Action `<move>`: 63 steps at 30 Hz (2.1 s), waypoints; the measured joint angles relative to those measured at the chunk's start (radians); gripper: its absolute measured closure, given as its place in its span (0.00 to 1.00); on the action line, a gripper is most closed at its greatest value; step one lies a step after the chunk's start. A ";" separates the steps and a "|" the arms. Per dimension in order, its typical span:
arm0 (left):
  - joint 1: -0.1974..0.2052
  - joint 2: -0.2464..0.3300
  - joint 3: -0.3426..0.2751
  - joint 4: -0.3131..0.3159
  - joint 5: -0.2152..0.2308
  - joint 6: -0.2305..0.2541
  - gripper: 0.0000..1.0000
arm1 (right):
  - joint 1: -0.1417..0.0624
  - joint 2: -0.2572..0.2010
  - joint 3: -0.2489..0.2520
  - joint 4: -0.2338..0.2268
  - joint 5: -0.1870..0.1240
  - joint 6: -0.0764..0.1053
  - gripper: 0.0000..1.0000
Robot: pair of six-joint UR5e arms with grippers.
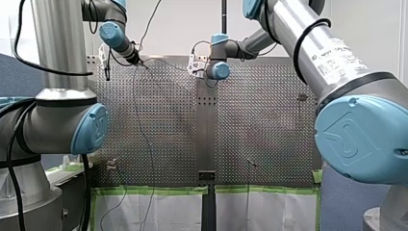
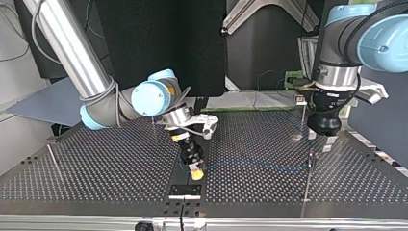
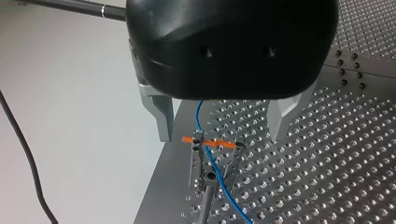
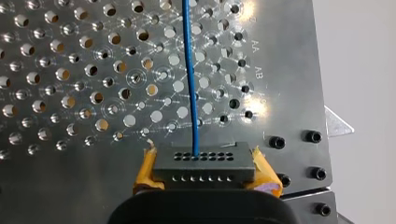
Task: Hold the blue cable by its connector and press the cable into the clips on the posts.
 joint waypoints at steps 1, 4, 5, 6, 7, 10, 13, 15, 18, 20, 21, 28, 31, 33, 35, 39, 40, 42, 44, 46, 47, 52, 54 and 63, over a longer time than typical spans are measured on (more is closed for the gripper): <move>0.000 0.000 0.000 0.000 -0.001 0.000 0.00 | 0.000 0.000 0.000 0.000 0.000 0.000 1.00; -0.001 0.000 0.000 0.000 0.000 0.002 0.00 | 0.000 0.000 0.000 0.000 0.000 0.000 1.00; -0.002 0.000 0.000 0.000 0.004 0.006 0.00 | 0.000 0.000 0.000 0.000 0.000 0.000 1.00; -0.003 0.000 0.000 0.000 0.008 0.010 0.00 | -0.001 0.000 0.000 0.000 0.000 0.000 1.00; -0.005 0.000 0.000 0.000 0.013 0.015 0.00 | -0.001 0.000 0.000 0.000 0.000 0.000 1.00; -0.010 -0.002 0.001 0.000 0.033 0.036 0.00 | -0.003 0.000 0.000 0.001 0.000 0.000 1.00; -0.014 -0.006 0.008 0.007 0.056 0.058 0.00 | -0.002 0.000 0.000 0.002 0.001 0.000 1.00; -0.018 -0.012 0.014 0.015 0.075 0.077 0.00 | -0.002 0.000 0.000 0.002 0.001 0.000 1.00; -0.025 -0.021 0.025 0.022 0.100 0.096 0.00 | -0.002 0.000 0.000 0.002 0.001 0.000 1.00; -0.030 -0.028 0.031 0.026 0.118 0.101 0.00 | -0.002 0.000 0.000 0.002 0.002 0.000 1.00; -0.032 -0.032 0.034 0.028 0.124 0.101 0.00 | -0.002 0.000 0.000 0.002 0.002 0.000 1.00; -0.052 -0.079 0.058 0.053 0.140 0.082 0.00 | -0.001 0.000 0.000 0.001 0.002 -0.001 1.00; -0.063 -0.104 0.074 0.063 0.123 0.076 0.00 | 0.000 0.001 0.000 0.001 0.002 -0.001 1.00; -0.071 -0.117 0.089 0.074 0.104 0.069 0.00 | 0.001 0.000 0.000 0.001 0.002 -0.001 1.00; -0.078 -0.128 0.105 0.087 0.083 0.062 0.00 | 0.001 0.001 0.000 0.000 0.001 -0.001 1.00; -0.092 -0.148 0.131 0.103 0.044 0.054 0.00 | 0.001 0.000 0.000 0.001 0.001 -0.002 1.00; -0.096 -0.153 0.137 0.105 0.036 0.053 0.00 | 0.001 0.001 0.000 0.001 0.001 -0.001 1.00; -0.104 -0.165 0.147 0.110 0.019 0.054 0.00 | 0.001 0.001 0.000 0.001 0.001 -0.001 1.00; -0.112 -0.178 0.152 0.112 0.003 0.058 0.00 | 0.001 0.000 0.000 0.002 0.000 -0.001 1.00; -0.117 -0.190 0.154 0.113 -0.008 0.065 0.00 | 0.001 0.000 0.000 0.002 0.000 0.000 1.00; -0.121 -0.197 0.154 0.116 -0.016 0.070 0.00 | 0.002 0.000 0.000 0.002 0.000 0.000 1.00; -0.130 -0.209 0.155 0.145 -0.056 0.071 0.00 | 0.004 0.000 0.000 0.003 0.000 -0.001 1.00; -0.135 -0.210 0.156 0.164 -0.076 0.068 0.00 | 0.004 0.000 0.000 0.003 0.000 -0.001 1.00; -0.146 -0.211 0.161 0.207 -0.114 0.061 0.00 | 0.005 0.000 0.001 0.004 0.000 -0.002 1.00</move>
